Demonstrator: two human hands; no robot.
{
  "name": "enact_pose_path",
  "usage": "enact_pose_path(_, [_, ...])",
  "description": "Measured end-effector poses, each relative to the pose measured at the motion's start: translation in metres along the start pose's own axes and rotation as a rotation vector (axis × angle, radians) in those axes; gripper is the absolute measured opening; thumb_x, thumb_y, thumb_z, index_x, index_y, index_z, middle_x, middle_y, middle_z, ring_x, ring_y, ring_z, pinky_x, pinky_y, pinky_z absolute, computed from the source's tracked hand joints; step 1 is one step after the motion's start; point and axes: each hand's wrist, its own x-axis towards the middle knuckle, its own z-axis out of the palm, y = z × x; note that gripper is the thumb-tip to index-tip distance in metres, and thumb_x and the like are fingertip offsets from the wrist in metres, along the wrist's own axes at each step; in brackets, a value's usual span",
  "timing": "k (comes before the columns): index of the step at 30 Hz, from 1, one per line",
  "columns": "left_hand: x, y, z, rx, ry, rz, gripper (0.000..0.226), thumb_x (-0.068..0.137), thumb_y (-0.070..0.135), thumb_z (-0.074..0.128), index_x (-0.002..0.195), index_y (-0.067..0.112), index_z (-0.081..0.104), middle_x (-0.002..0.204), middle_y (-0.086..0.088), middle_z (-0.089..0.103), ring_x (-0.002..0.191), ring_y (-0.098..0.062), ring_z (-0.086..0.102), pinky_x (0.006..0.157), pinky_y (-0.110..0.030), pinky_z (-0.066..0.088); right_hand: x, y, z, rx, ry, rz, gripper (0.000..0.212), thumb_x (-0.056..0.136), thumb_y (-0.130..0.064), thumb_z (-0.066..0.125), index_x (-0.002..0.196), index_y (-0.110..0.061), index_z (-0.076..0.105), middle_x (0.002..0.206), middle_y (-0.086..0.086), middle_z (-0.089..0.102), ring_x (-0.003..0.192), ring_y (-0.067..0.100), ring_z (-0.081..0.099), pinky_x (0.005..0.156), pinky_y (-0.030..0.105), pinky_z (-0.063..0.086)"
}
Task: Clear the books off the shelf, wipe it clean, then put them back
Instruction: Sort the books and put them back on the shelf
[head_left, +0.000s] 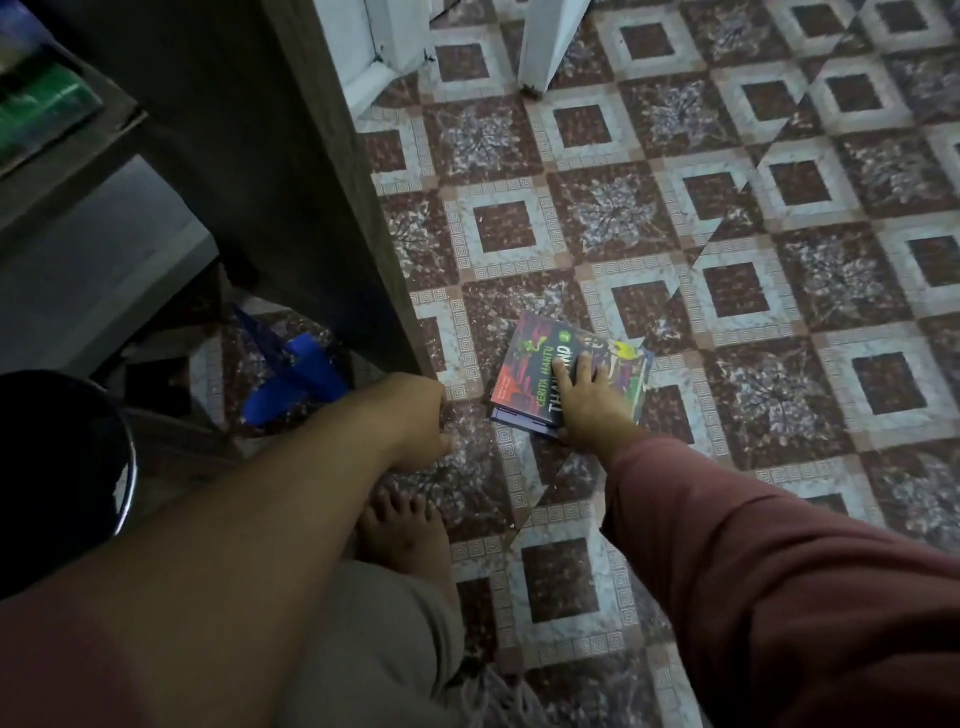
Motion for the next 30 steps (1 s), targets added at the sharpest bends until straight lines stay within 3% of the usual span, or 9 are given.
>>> enact_pose_path(3, [0.0,-0.002,0.001,-0.012,-0.014,0.001,0.046,0.093,0.041,0.059,0.133,0.02,0.05,0.134,-0.002,0.053,0.115,-0.02,0.054,0.095,-0.035,0.048,0.002,-0.01,0.001,-0.037,-0.004,0.02,0.078,0.101,-0.018,0.047,0.152,-0.007,-0.011,0.156,0.033,-0.002,0.14,0.055,0.015,0.093,0.054,0.05])
enact_pose_path(7, [-0.001,-0.007,0.001,-0.023,-0.016,0.0,0.052,0.093,0.041,0.059,0.138,0.02,0.046,0.139,-0.003,0.05,0.12,-0.02,0.052,0.095,-0.031,0.047,0.0,-0.026,-0.002,-0.057,-0.033,0.053,0.076,0.097,0.003,0.043,0.15,-0.001,-0.012,0.151,0.04,-0.003,0.135,0.061,0.017,0.089,0.06,0.05])
enact_pose_path(12, [-0.003,-0.009,0.001,-0.036,-0.014,0.002,0.049,0.094,0.04,0.058,0.137,0.02,0.047,0.137,-0.003,0.051,0.118,-0.021,0.053,0.096,-0.034,0.047,0.0,-0.034,-0.009,-0.027,-0.041,0.105,0.07,0.099,-0.004,0.04,0.153,-0.006,-0.004,0.152,0.038,0.005,0.134,0.06,0.025,0.09,0.063,0.047])
enact_pose_path(14, [-0.003,-0.009,0.001,-0.035,-0.025,0.002,0.049,0.094,0.041,0.058,0.137,0.02,0.047,0.137,-0.003,0.051,0.118,-0.02,0.053,0.096,-0.034,0.047,0.001,-0.033,-0.014,0.024,0.008,0.12,0.063,0.097,-0.009,0.043,0.151,-0.004,0.01,0.148,0.037,0.026,0.125,0.054,0.044,0.089,0.055,0.05])
enact_pose_path(16, [-0.005,-0.007,-0.002,-0.029,-0.03,0.006,0.049,0.094,0.041,0.058,0.136,0.019,0.048,0.136,-0.003,0.052,0.117,-0.021,0.053,0.095,-0.034,0.048,-0.001,-0.028,-0.02,0.074,0.102,0.112,0.046,0.093,-0.012,0.045,0.137,-0.005,0.034,0.129,0.025,0.053,0.106,0.04,0.062,0.074,0.042,0.052])
enact_pose_path(18, [-0.008,-0.003,-0.005,-0.026,-0.026,0.017,0.048,0.094,0.041,0.057,0.135,0.017,0.05,0.135,-0.004,0.052,0.117,-0.022,0.054,0.096,-0.034,0.048,-0.005,-0.021,-0.027,0.065,0.146,0.074,0.031,0.093,-0.011,0.044,0.125,-0.009,0.044,0.111,0.012,0.064,0.095,0.032,0.066,0.066,0.037,0.05])
enact_pose_path(21, [-0.014,0.005,-0.012,-0.015,0.007,0.033,0.048,0.093,0.042,0.058,0.133,0.017,0.051,0.132,-0.005,0.054,0.115,-0.022,0.055,0.097,-0.037,0.048,-0.011,-0.011,-0.049,0.025,0.155,0.042,0.024,0.098,-0.011,0.042,0.12,-0.01,0.051,0.105,0.007,0.066,0.094,0.028,0.066,0.066,0.035,0.052])
enact_pose_path(24, [-0.022,0.014,-0.021,0.003,0.068,0.045,0.045,0.093,0.04,0.059,0.131,0.017,0.052,0.127,-0.005,0.056,0.108,-0.023,0.057,0.093,-0.038,0.051,-0.029,-0.006,-0.081,0.123,0.234,0.103,0.018,0.097,-0.009,0.044,0.111,-0.012,0.055,0.105,0.009,0.067,0.092,0.03,0.065,0.064,0.033,0.043])
enact_pose_path(30, [-0.044,0.035,-0.043,0.02,0.325,0.128,0.053,0.083,0.027,0.069,0.131,0.024,0.046,0.125,-0.003,0.053,0.11,-0.025,0.055,0.09,-0.04,0.051,-0.11,-0.017,-0.142,0.126,0.189,0.066,0.018,0.092,-0.015,0.054,0.109,-0.014,0.059,0.097,0.005,0.063,0.085,0.028,0.061,0.064,0.033,0.042])
